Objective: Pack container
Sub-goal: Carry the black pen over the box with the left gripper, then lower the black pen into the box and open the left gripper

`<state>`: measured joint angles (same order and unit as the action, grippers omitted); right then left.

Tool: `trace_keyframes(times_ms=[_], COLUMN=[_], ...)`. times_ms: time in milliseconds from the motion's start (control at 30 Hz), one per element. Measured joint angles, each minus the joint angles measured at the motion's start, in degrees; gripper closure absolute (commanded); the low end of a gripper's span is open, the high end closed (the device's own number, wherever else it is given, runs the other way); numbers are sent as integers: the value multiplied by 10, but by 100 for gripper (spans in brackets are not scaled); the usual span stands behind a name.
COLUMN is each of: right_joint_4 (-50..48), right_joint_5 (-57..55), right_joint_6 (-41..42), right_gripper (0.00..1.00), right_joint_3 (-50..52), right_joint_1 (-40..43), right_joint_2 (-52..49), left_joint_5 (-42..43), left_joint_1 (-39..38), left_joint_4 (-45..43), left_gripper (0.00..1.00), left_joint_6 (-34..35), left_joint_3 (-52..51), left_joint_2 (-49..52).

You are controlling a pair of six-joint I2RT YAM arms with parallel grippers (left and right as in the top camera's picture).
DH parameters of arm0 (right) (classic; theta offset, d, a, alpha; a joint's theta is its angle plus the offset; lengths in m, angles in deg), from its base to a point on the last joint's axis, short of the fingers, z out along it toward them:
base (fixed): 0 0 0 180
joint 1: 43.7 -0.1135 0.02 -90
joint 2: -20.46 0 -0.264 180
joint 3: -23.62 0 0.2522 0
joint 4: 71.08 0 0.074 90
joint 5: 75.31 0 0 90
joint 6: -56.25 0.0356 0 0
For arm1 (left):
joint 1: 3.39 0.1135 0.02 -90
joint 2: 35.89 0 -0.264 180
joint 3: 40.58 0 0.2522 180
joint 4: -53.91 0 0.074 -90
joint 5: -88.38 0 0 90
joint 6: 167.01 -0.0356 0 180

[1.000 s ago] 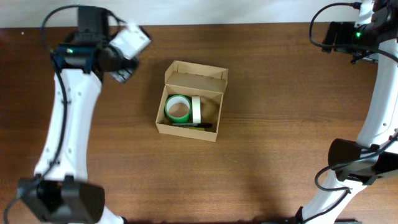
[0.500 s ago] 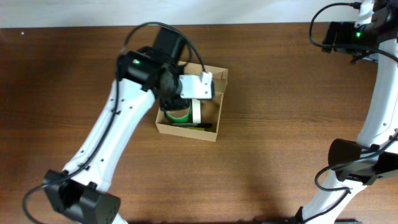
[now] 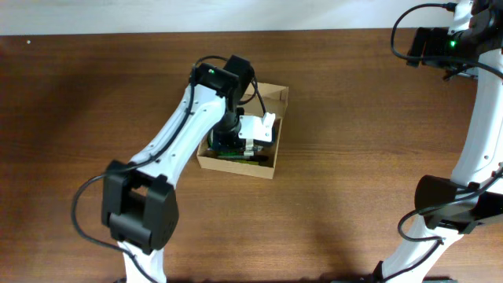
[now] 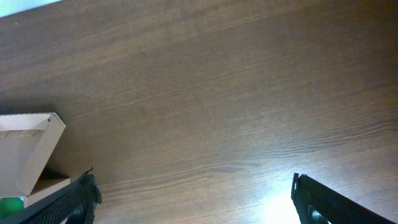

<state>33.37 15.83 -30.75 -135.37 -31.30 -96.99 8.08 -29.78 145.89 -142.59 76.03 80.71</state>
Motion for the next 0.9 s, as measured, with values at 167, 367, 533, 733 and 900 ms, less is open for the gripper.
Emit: trace_keyframes(times_ms=[167,367,533,733,900], right_joint_4=[0,0,0,0,0], right_joint_5=[0,0,0,0,0], right_joint_6=[0,0,0,0,0], right_gripper=[1,1,1,1,1], right_joint_3=[0,0,0,0,0], right_joint_1=[0,0,0,0,0], right_joint_2=[0,0,0,0,0], left_joint_5=[11,15,19,19,19], left_joint_1=[0,0,-2,-2,-2], left_joint_4=[0,-2,-2,-1,3], left_gripper=[98,84,65,60,55], left_joint_6=[0,-1,-6,8,50], left_joint_3=[-3,-3,-3,0,33], left_joint_2=[23,26,33,34,26])
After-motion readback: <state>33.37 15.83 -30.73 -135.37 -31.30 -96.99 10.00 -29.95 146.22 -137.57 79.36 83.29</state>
